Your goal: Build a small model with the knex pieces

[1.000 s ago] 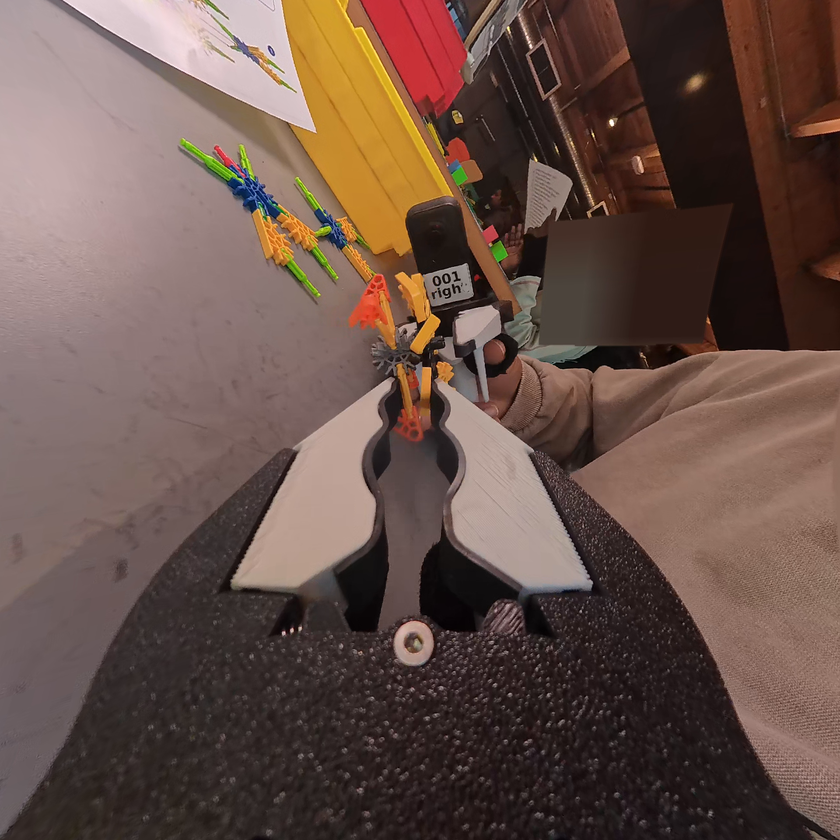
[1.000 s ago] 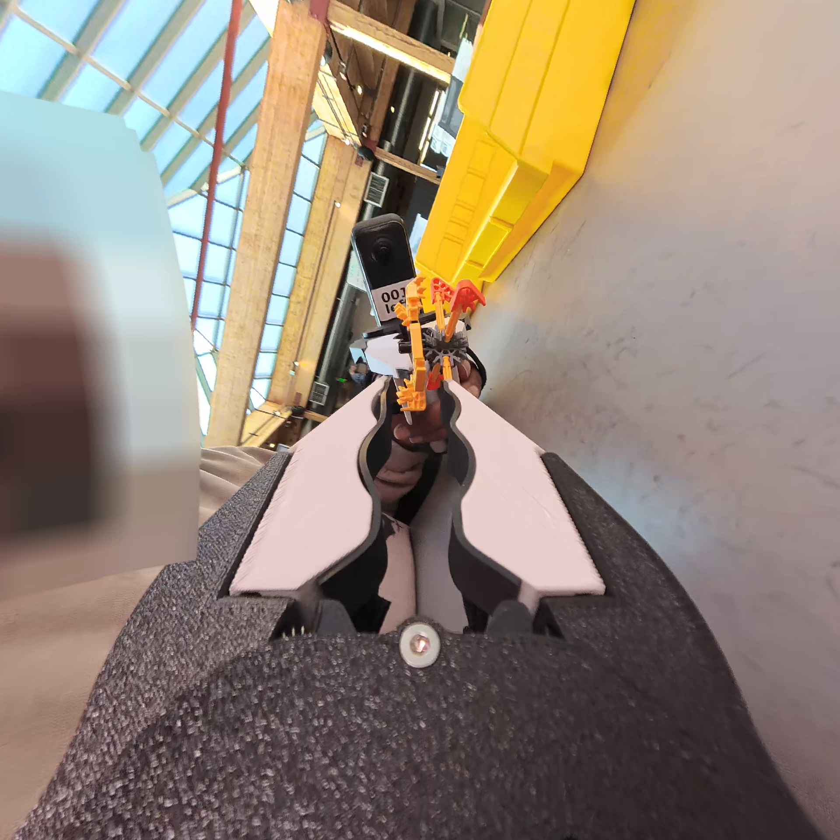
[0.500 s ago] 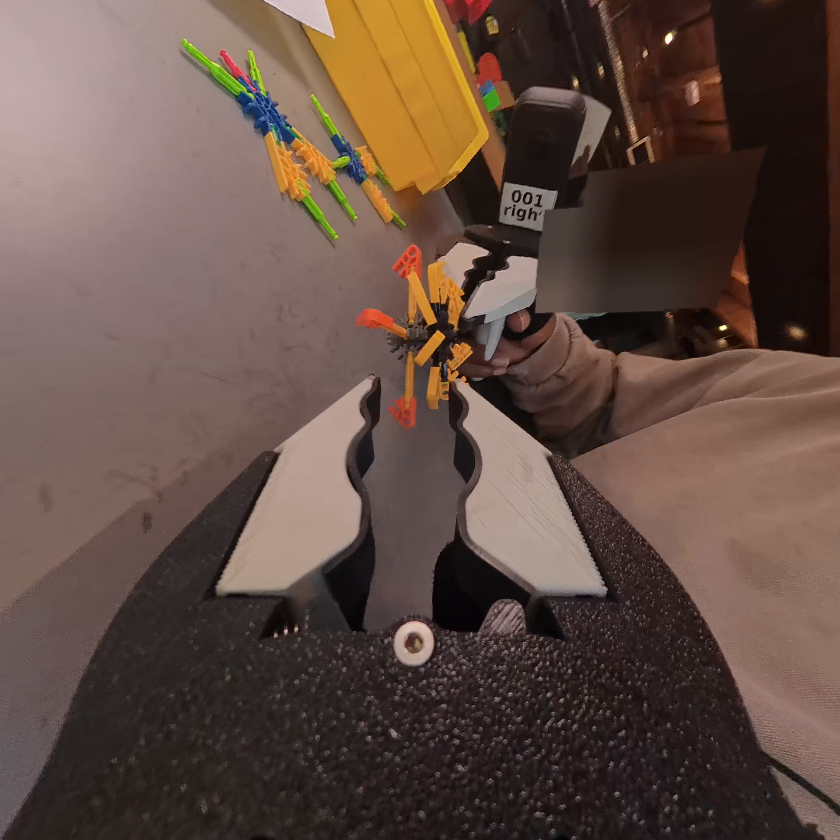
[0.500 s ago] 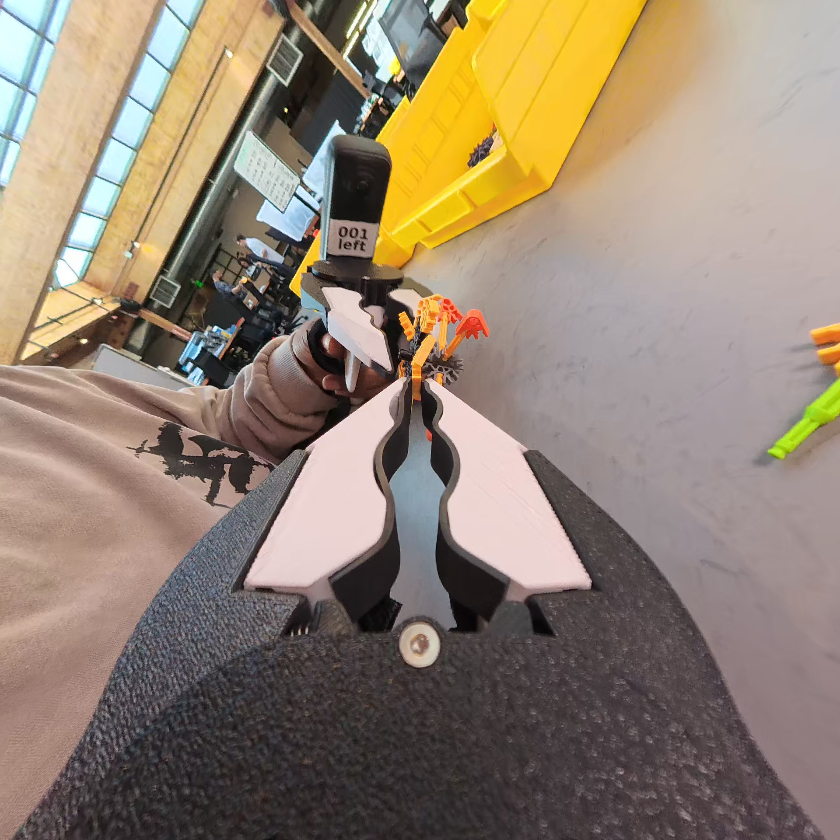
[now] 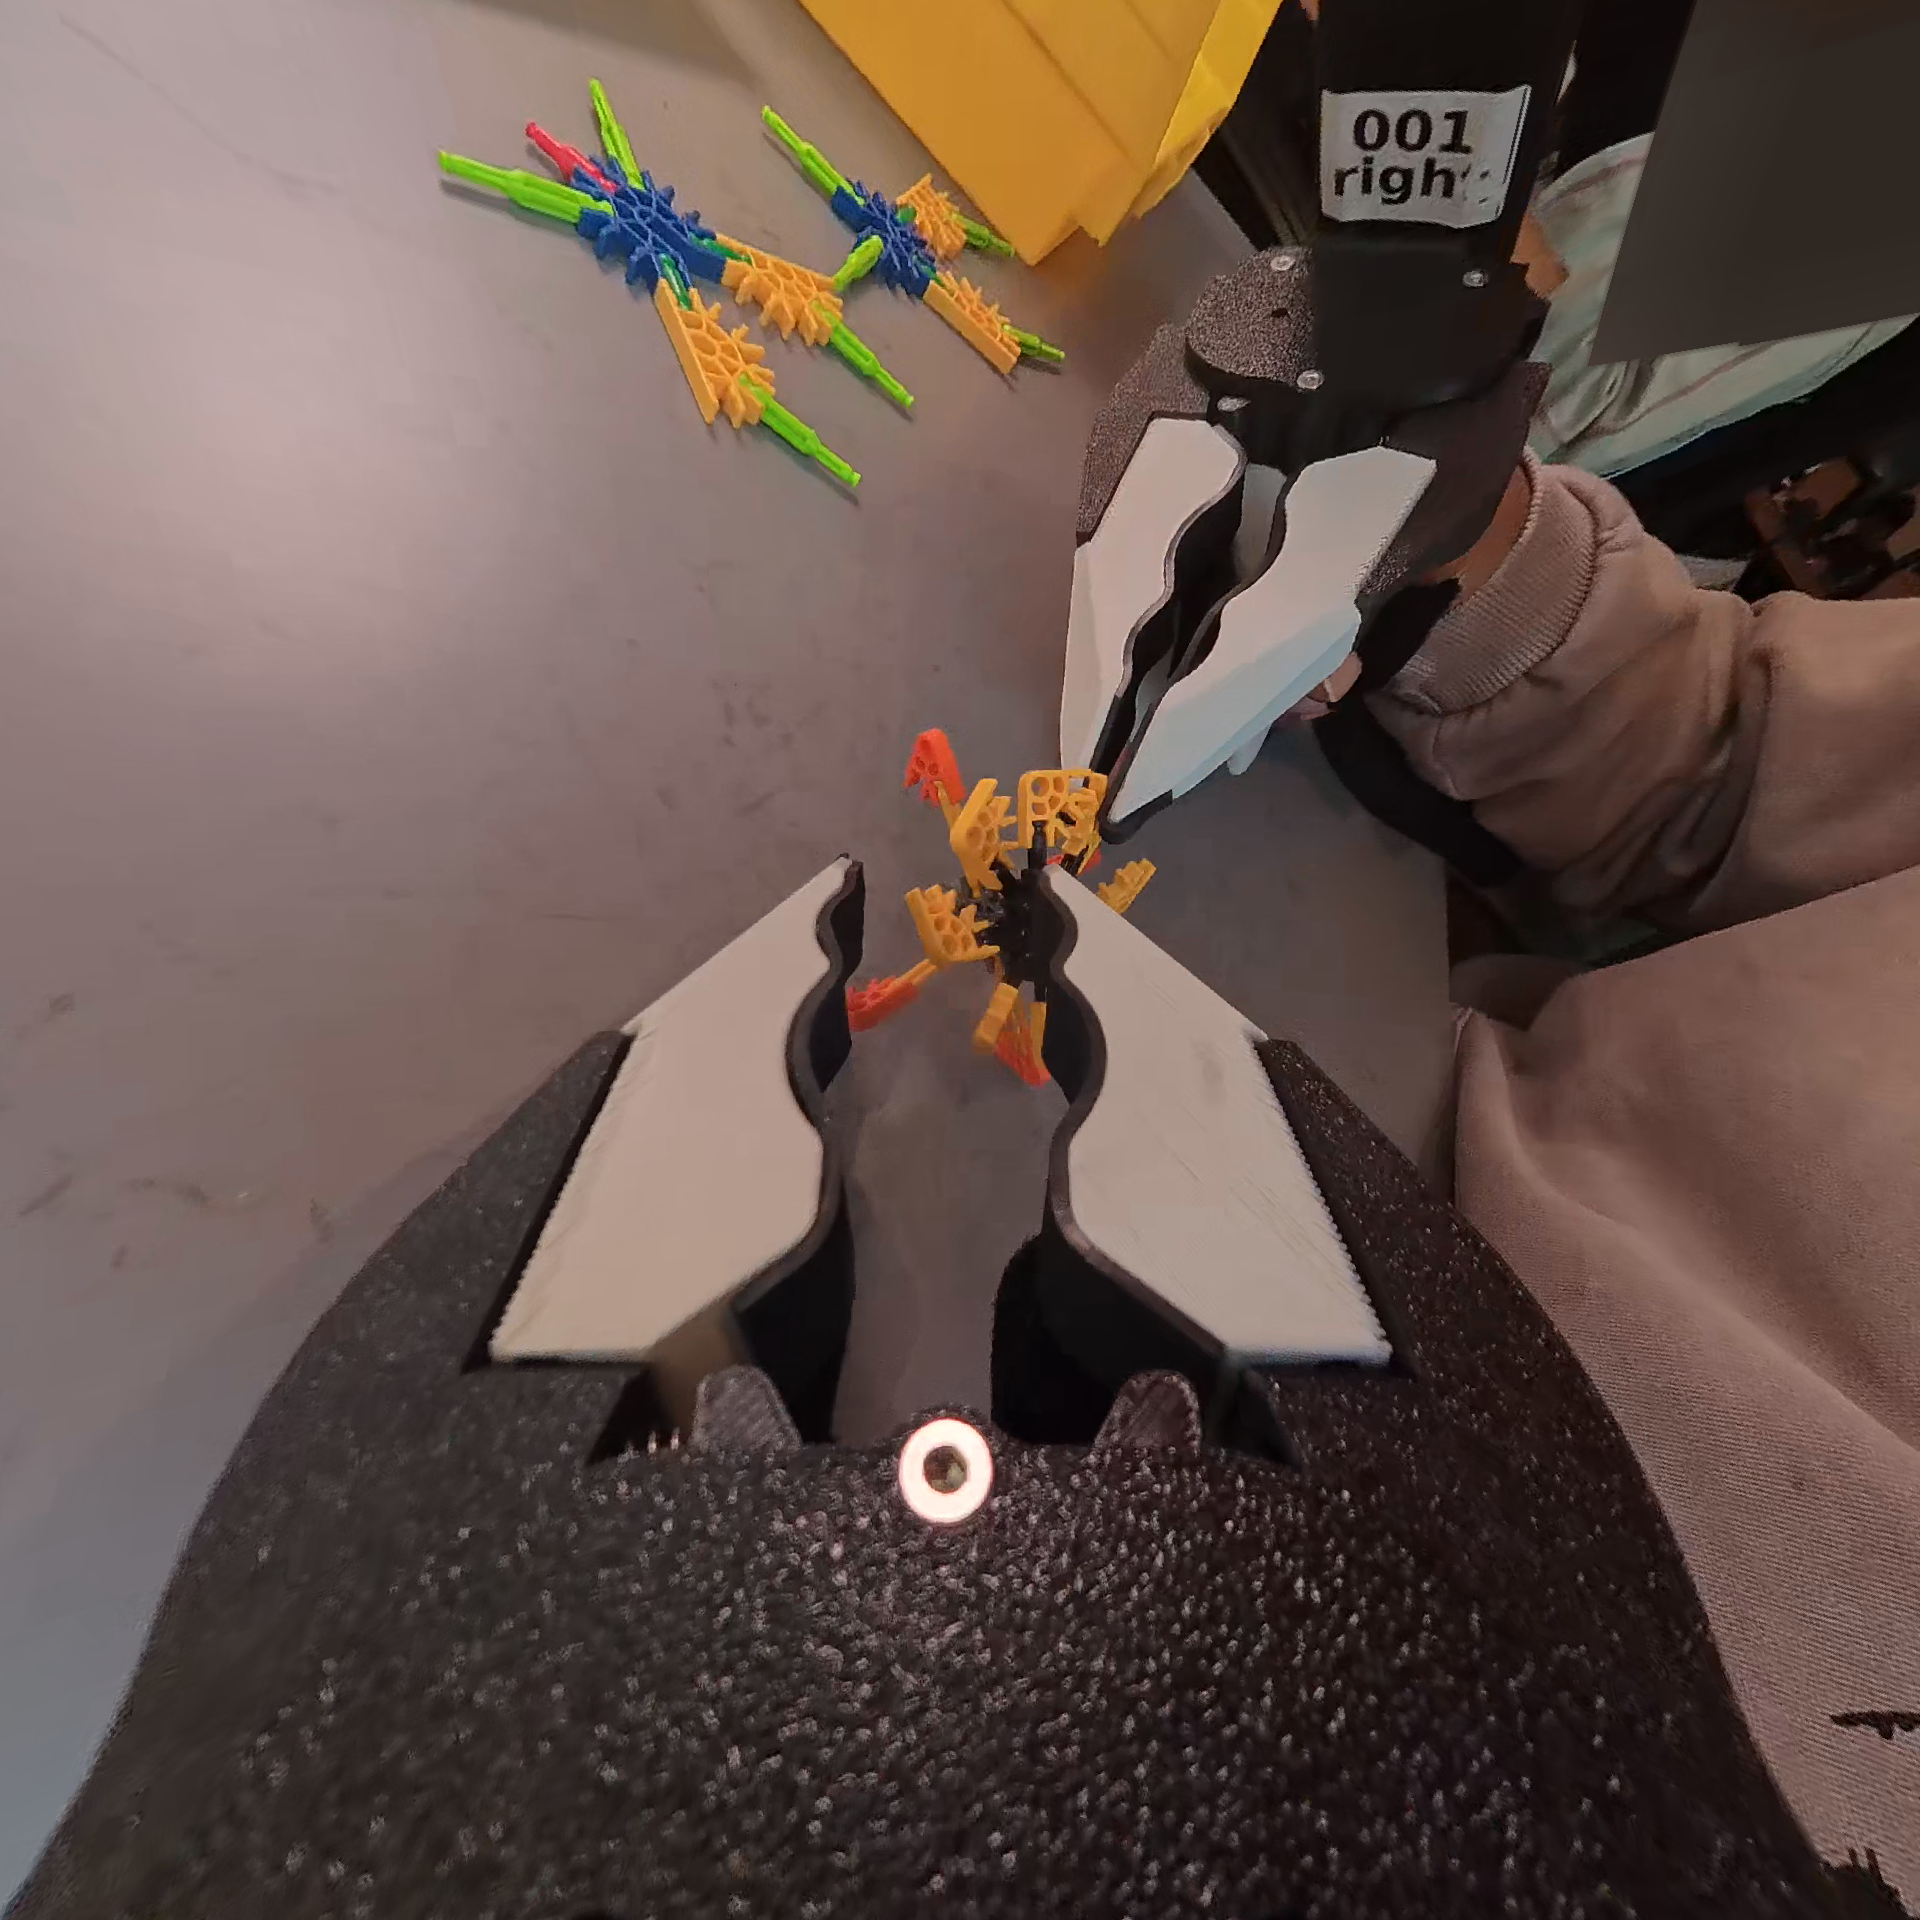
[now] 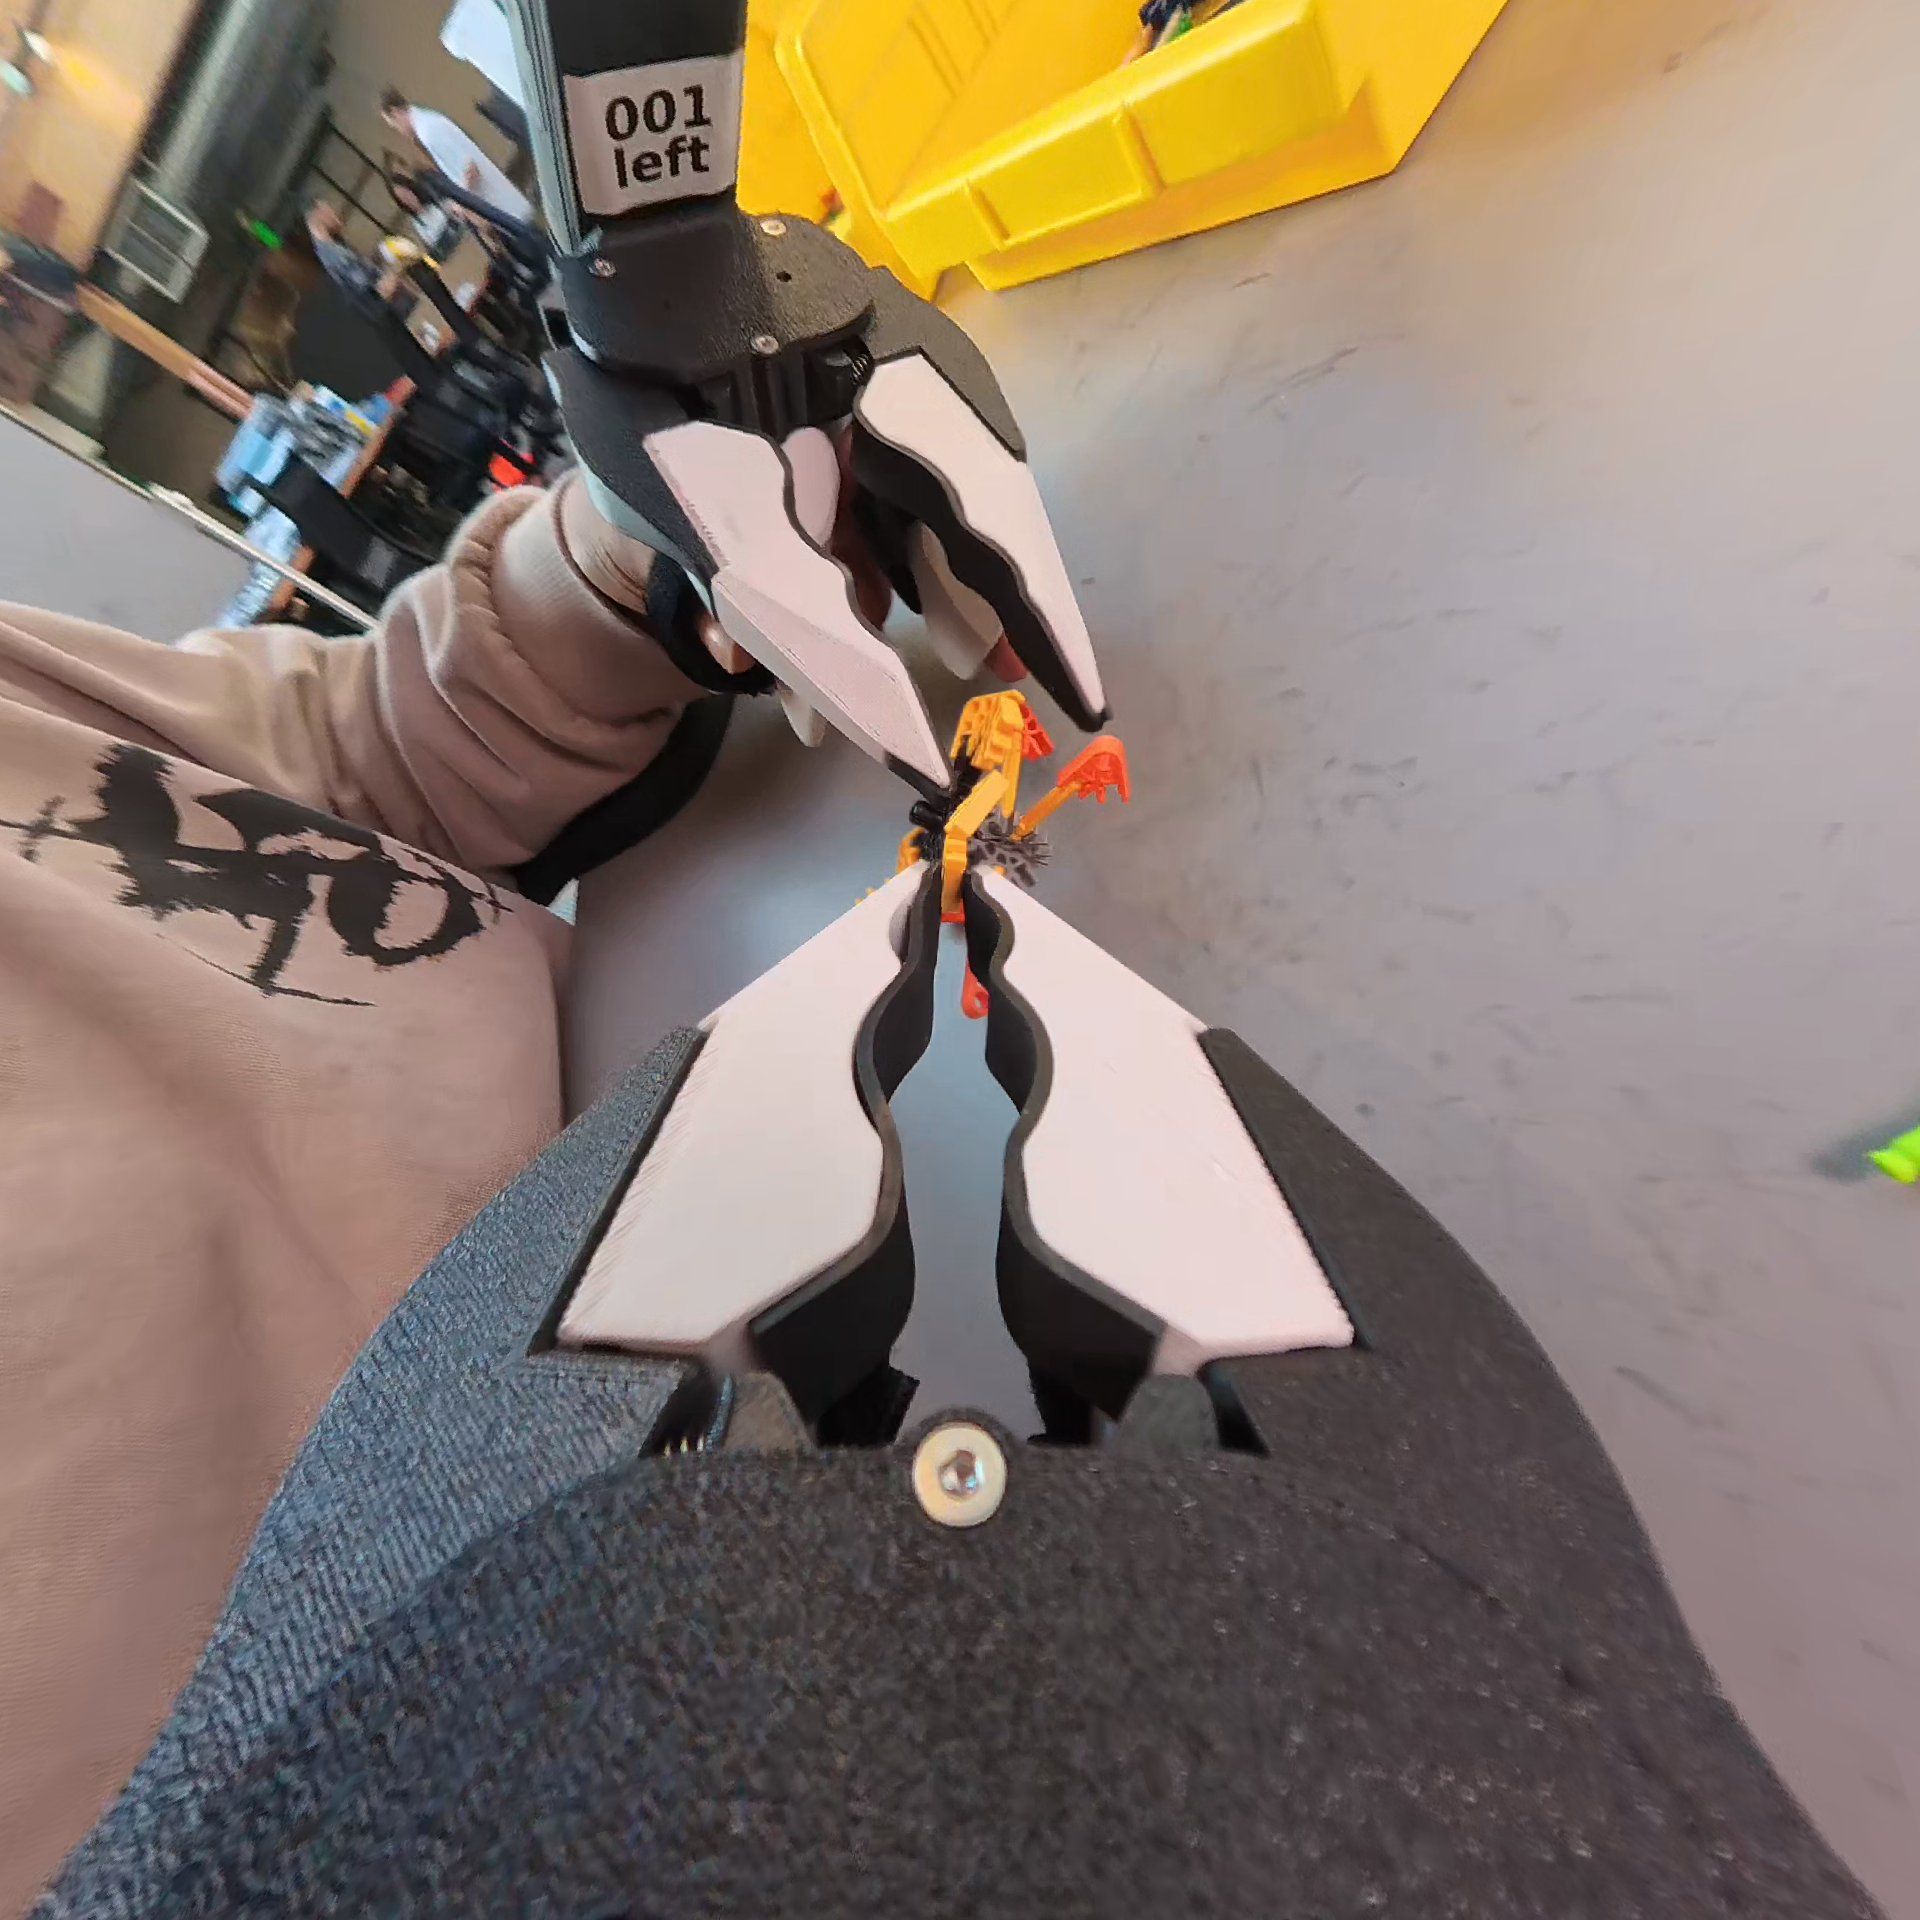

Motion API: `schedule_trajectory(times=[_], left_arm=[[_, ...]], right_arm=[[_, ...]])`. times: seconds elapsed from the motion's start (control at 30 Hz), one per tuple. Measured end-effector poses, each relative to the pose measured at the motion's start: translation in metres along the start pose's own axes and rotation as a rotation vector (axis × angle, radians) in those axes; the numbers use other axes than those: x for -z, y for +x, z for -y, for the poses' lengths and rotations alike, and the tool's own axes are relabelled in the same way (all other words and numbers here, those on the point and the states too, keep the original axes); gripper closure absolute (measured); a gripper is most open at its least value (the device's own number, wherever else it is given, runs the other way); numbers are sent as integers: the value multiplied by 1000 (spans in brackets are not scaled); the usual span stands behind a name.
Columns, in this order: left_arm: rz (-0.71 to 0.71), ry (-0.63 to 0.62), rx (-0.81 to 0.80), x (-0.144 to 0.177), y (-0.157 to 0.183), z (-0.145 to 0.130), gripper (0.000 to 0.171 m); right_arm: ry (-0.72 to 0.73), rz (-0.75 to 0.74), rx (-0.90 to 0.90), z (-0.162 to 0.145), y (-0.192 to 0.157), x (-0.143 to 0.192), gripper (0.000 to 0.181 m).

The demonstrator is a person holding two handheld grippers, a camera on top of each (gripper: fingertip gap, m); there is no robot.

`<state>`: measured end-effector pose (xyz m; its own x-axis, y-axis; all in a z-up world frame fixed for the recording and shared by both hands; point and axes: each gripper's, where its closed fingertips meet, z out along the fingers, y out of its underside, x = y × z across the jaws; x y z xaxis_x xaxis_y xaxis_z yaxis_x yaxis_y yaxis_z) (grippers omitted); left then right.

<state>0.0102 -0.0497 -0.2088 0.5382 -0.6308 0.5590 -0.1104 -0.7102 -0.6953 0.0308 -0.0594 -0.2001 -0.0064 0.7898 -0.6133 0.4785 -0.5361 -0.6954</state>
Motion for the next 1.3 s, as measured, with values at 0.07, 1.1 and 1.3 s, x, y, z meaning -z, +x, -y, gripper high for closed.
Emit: schedule_trajectory(times=[0.07, 1.1, 1.3], left_arm=[[4, -15, 17, -3, 0, -2, 143], [5, -64, -62, 7, 4, -17, 149], [37, -36, -83, 11, -2, -13, 155]], right_arm=[[-28, -38, 46, -3, 3, 1, 179], [-92, -61, 108, -1, 14, 27, 161], [-170, 23, 109, 8, 21, 17, 161]])
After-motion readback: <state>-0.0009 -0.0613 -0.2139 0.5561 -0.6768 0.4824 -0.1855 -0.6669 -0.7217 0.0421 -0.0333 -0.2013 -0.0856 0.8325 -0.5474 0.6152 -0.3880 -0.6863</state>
